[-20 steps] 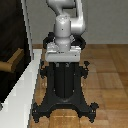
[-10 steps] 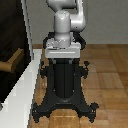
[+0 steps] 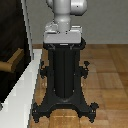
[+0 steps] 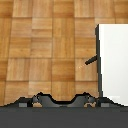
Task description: Open the door by pressing down and pulling on the handle.
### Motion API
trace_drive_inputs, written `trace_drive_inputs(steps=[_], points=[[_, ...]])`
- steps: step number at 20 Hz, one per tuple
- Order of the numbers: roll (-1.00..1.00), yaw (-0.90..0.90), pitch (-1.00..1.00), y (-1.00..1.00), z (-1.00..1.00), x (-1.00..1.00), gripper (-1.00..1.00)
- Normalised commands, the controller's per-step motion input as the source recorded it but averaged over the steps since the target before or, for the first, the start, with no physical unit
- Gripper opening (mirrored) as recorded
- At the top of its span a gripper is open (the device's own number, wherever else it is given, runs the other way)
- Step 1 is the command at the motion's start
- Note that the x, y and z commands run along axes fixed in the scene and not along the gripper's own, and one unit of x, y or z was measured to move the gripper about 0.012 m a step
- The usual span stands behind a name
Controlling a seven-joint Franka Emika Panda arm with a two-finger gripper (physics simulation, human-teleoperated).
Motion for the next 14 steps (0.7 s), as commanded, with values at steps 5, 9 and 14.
trace_drive_inputs(steps=[5, 9, 14], points=[[0.00, 0.00, 0.00, 0.00, 0.60, 0.00, 1.00], [0.00, 0.00, 0.00, -0.75, 0.00, 0.00, 1.00], [0.00, 0.00, 0.00, -0.60, 0.00, 0.00, 1.00]])
